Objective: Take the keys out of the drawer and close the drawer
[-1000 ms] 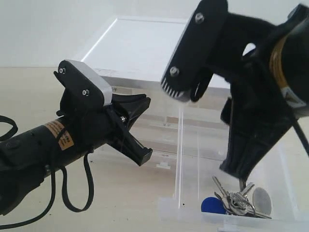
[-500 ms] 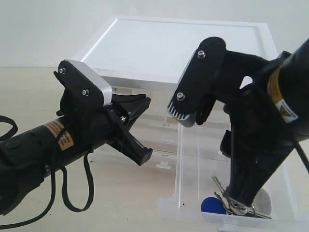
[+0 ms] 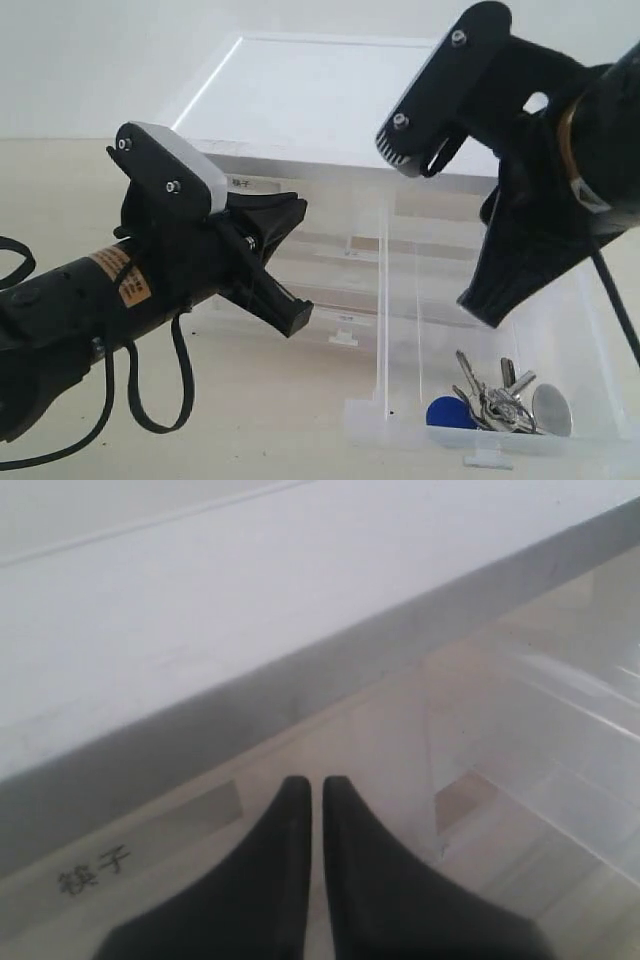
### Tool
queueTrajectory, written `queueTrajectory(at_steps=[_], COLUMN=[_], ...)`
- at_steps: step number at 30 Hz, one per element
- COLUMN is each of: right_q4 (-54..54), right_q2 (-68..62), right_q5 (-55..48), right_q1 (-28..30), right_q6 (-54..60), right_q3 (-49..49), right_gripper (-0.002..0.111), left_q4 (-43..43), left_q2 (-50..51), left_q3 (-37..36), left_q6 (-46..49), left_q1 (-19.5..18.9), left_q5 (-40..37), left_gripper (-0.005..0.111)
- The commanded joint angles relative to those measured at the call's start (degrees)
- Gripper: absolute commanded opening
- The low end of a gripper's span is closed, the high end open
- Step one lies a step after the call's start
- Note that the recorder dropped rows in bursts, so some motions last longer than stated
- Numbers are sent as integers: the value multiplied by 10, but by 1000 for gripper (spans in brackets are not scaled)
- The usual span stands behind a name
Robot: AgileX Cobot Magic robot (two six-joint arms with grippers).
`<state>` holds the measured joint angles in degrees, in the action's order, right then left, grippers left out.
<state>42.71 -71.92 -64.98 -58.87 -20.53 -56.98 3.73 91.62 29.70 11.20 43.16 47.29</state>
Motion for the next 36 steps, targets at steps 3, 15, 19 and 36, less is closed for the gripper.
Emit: queueTrajectory(at_steps=[3,15,19,36], right_q4=[-56,-101,-73,-352], right_q2=[10,0,-23,-56], right_q5=[4,-33,-50,-50], right_q1=[-3,-33,-27,162], right_q6=[34,134,144,263], right_q3=[-3,-3,-13,-190], right_gripper=[70,61,53,44], left_q4=[-34,-113,-113,-128], left_q2=[-8,-200,-234,-237], left_q3=[-6,-124,-134,-138], left_q6=[-18,-87,-87,-100], left_q1=[-2,-2,-2,-2], left_q5=[4,8,7,-9], left_gripper=[5,5,5,5])
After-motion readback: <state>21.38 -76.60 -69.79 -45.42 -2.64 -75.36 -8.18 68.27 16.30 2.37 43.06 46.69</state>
